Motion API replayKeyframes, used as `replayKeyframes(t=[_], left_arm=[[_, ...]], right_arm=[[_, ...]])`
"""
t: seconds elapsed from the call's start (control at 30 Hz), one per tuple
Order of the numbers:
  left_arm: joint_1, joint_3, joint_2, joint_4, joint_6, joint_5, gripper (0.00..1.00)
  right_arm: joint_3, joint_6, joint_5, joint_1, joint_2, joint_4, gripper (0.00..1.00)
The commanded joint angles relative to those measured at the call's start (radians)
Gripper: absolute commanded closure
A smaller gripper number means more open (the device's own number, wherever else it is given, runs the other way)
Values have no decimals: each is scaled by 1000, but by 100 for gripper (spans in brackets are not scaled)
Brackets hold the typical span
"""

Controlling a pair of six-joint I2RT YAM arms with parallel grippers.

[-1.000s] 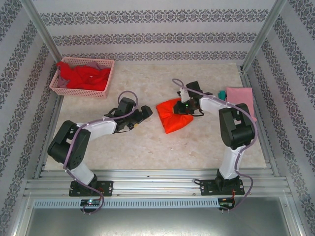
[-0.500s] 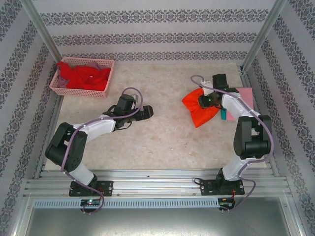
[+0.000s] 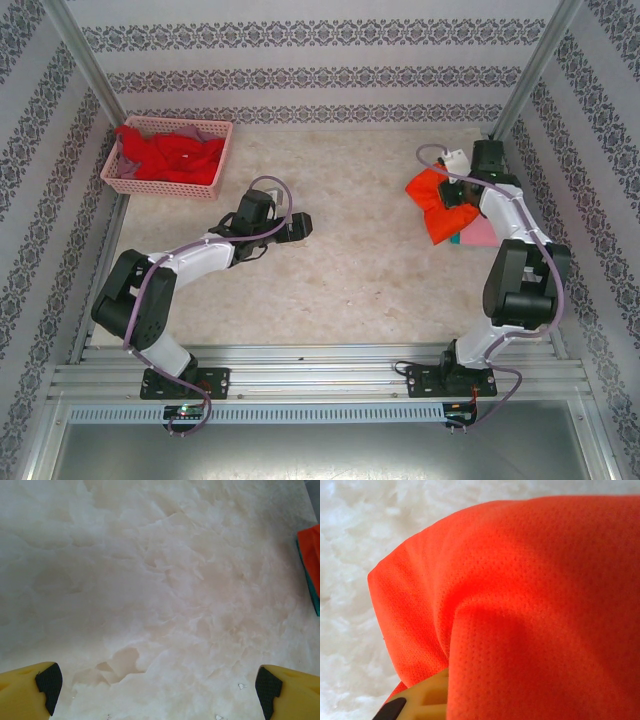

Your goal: Fold and stack the t-shirts

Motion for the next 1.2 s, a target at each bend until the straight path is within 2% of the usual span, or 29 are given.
replayKeyframes(t=[0.0, 0.37, 0.83, 1.17], left_arm=[[-7, -20, -34, 43, 23, -15, 0], [-7, -26, -23, 71, 9, -8, 0], [-8, -42, -32, 112, -2, 11, 0], [-7, -49, -22, 134, -8, 19, 0]], right_arm=[[45, -33, -31, -40, -32, 39, 100], [104, 32, -89, -139, -30, 62, 100], [124, 121, 106, -139, 30, 15, 100], [97, 104, 101, -140, 114, 30, 100]])
